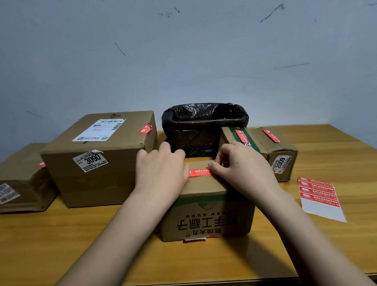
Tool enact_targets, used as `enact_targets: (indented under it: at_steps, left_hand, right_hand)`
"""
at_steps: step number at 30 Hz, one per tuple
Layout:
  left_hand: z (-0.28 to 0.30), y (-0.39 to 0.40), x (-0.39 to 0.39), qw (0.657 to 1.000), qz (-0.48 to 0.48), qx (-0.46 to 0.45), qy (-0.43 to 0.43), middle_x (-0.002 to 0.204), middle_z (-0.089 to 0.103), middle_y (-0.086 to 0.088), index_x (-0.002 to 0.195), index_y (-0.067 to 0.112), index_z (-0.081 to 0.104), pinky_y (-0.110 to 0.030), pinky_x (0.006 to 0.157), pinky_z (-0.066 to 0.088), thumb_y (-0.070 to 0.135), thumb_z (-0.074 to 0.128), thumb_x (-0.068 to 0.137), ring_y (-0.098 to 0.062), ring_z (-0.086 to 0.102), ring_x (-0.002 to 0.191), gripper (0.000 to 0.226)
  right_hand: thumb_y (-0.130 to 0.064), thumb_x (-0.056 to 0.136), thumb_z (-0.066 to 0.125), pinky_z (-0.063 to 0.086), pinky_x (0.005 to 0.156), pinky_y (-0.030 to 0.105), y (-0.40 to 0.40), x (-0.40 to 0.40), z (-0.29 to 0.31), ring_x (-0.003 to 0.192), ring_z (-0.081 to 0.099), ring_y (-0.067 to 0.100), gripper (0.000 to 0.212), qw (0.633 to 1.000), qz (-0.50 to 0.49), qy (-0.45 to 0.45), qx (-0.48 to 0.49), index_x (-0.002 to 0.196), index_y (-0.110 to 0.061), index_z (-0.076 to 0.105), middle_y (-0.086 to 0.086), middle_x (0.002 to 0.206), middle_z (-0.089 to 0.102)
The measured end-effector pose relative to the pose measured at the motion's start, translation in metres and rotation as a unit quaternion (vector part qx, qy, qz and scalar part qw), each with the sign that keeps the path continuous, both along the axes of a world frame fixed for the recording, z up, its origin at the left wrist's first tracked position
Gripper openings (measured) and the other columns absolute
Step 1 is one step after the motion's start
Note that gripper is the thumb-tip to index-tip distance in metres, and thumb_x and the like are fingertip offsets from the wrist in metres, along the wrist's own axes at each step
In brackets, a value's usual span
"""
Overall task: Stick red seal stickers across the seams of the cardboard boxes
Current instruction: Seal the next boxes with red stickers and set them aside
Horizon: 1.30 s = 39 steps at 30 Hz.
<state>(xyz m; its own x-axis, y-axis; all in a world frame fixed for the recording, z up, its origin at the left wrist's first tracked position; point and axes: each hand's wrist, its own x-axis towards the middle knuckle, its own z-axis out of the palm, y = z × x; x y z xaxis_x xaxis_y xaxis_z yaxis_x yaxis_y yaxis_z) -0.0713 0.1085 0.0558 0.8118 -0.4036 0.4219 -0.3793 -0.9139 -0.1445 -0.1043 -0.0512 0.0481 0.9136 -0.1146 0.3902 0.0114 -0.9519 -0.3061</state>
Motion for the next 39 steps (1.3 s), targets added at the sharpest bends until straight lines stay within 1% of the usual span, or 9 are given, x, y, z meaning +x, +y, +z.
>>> enact_targets:
  at_steps: [7,12,18,23,28,30,32,34,39]
  left_hand:
    - [0.001,-0.001,0.0,1.0,-0.002,-0.002,0.015,0.092,0.038,0.001,0.108,0.024,0.056,-0.036,0.078,0.037,0.041,0.036,0.099,-0.021,0.058,0.091,0.028]
    - [0.002,0.0,0.0,1.0,-0.004,-0.008,0.021,0.091,0.038,0.001,0.102,0.025,0.052,-0.036,0.078,0.036,0.041,0.037,0.098,-0.021,0.057,0.09,0.023]
    - [0.0,0.004,0.001,0.999,-0.017,-0.04,0.029,0.09,0.043,0.003,0.091,0.025,0.045,-0.034,0.079,0.042,0.039,0.038,0.097,-0.018,0.054,0.083,0.017]
    - [-0.004,0.009,0.002,0.995,-0.034,-0.089,0.035,0.093,0.049,0.004,0.095,0.024,0.05,-0.033,0.081,0.046,0.038,0.041,0.096,-0.016,0.056,0.086,0.016]
    - [-0.006,0.015,0.003,0.989,-0.05,-0.124,0.058,0.094,0.045,0.008,0.099,0.028,0.049,-0.027,0.076,0.038,0.036,0.046,0.095,-0.014,0.054,0.093,0.009]
    - [-0.006,0.017,0.002,0.987,-0.056,-0.133,0.069,0.096,0.045,0.008,0.102,0.028,0.051,-0.028,0.077,0.039,0.035,0.046,0.096,-0.014,0.054,0.096,0.01]
    - [-0.006,0.018,0.001,0.985,-0.06,-0.139,0.083,0.101,0.048,0.007,0.104,0.029,0.053,-0.028,0.08,0.042,0.034,0.046,0.096,-0.013,0.053,0.1,0.012]
    - [-0.006,0.02,0.001,0.983,-0.061,-0.146,0.092,0.109,0.051,0.005,0.106,0.029,0.055,-0.028,0.082,0.044,0.031,0.045,0.097,-0.013,0.053,0.103,0.013]
    - [-0.008,0.022,-0.002,0.981,-0.067,-0.166,0.078,0.111,0.052,0.006,0.106,0.03,0.058,-0.027,0.082,0.043,0.025,0.039,0.1,-0.013,0.05,0.104,0.02]
  right_hand:
    - [-0.047,0.089,0.058,0.041,0.069,0.025,0.0,0.0,0.001,0.086,0.052,0.01,0.02,1.0,0.001,0.007,-0.007,0.081,-0.028,0.056,-0.007,0.093,0.059]
    - [-0.047,0.089,0.058,0.05,0.075,0.031,0.0,0.002,0.0,0.088,0.055,0.011,0.021,1.0,-0.001,0.01,-0.009,0.083,-0.027,0.059,-0.007,0.092,0.059]
    - [-0.049,0.089,0.056,0.05,0.075,0.03,0.001,0.0,0.0,0.087,0.054,0.011,0.022,1.0,-0.003,0.002,-0.028,0.086,-0.028,0.059,-0.007,0.093,0.06]
    - [-0.051,0.091,0.052,0.049,0.076,0.031,0.002,-0.002,-0.002,0.088,0.054,0.012,0.025,0.998,-0.009,-0.014,-0.057,0.092,-0.027,0.058,-0.006,0.094,0.059]
    - [-0.049,0.092,0.05,0.045,0.076,0.033,0.003,-0.004,-0.003,0.091,0.054,0.015,0.024,0.997,-0.013,-0.034,-0.073,0.093,-0.027,0.056,-0.006,0.095,0.058]
    - [-0.05,0.092,0.05,0.045,0.077,0.033,0.003,-0.005,-0.003,0.096,0.055,0.017,0.025,0.997,-0.015,-0.038,-0.073,0.102,-0.027,0.055,-0.006,0.099,0.059]
    - [-0.05,0.091,0.051,0.043,0.078,0.032,0.001,-0.005,-0.003,0.1,0.056,0.017,0.034,0.997,-0.017,-0.038,-0.066,0.117,-0.028,0.051,-0.006,0.105,0.06]
    - [-0.047,0.091,0.054,0.043,0.078,0.031,-0.002,-0.004,-0.004,0.1,0.056,0.016,0.038,0.998,-0.015,-0.041,-0.049,0.123,-0.028,0.049,-0.007,0.107,0.061]
    - [-0.036,0.092,0.056,0.049,0.086,0.038,-0.009,0.0,-0.008,0.102,0.055,0.016,0.022,0.999,-0.018,-0.033,-0.002,0.112,-0.029,0.058,-0.007,0.107,0.06]
